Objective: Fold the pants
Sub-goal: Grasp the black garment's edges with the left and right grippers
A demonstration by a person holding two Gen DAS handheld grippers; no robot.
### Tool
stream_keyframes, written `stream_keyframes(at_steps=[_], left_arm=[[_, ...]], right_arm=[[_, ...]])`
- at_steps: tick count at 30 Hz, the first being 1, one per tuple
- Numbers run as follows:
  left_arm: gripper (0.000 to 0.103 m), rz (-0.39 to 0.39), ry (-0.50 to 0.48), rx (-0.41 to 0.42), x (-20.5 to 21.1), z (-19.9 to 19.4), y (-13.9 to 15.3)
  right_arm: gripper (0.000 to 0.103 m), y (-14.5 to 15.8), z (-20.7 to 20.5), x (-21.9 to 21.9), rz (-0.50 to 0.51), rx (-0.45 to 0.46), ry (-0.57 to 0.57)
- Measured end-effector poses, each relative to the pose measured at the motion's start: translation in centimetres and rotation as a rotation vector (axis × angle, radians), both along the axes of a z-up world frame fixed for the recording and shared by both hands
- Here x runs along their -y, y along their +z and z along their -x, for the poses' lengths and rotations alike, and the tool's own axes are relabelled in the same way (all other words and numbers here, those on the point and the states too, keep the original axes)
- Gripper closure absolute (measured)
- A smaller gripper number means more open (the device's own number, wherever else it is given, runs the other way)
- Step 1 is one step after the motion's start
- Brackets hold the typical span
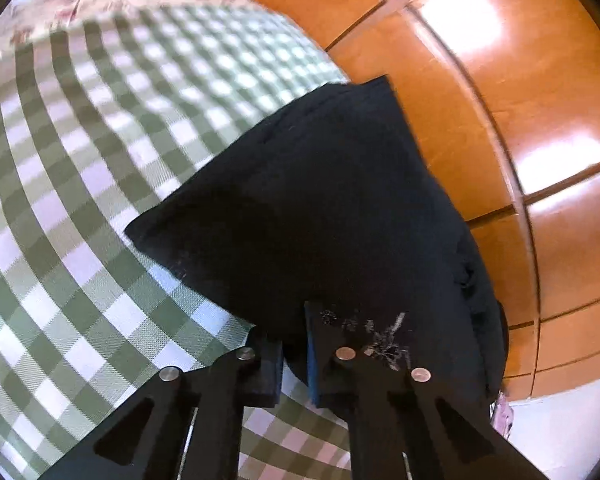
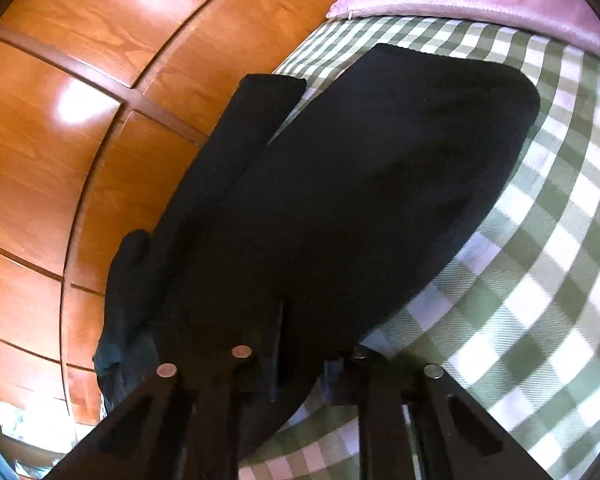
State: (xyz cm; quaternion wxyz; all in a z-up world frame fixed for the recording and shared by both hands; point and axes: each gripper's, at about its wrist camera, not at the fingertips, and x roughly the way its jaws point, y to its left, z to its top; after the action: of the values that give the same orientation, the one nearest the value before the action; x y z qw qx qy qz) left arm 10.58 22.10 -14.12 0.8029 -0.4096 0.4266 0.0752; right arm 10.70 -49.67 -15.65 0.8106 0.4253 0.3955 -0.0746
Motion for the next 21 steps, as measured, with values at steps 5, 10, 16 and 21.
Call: stream_keyframes(at_steps=[5, 10, 16, 21], left_arm=[[0.096, -0.035, -0.022, 0.066, 0.0, 2.7, 2.6], [0.096, -0.061, -0.026, 0.089, -0.5, 5.4, 4.2], [0.097, -0.067, -0.012, 0.054, -1.9, 11.2, 4.0], [0.096, -0.074, 0.013, -0.016, -3.0, 14.7, 2.1]], right_arm=[[0.092, 1.7, 1.1, -0.7, 0.076, -0.012, 0.057], [0.092, 3.1, 4.7, -1.6, 0.097, -0.003, 0.098], [0.092, 2.8, 10.2, -2.2, 0.096, -0.032, 0.143], [0.092, 2.1, 14.3, -2.8, 0.066, -0.049, 0.160]])
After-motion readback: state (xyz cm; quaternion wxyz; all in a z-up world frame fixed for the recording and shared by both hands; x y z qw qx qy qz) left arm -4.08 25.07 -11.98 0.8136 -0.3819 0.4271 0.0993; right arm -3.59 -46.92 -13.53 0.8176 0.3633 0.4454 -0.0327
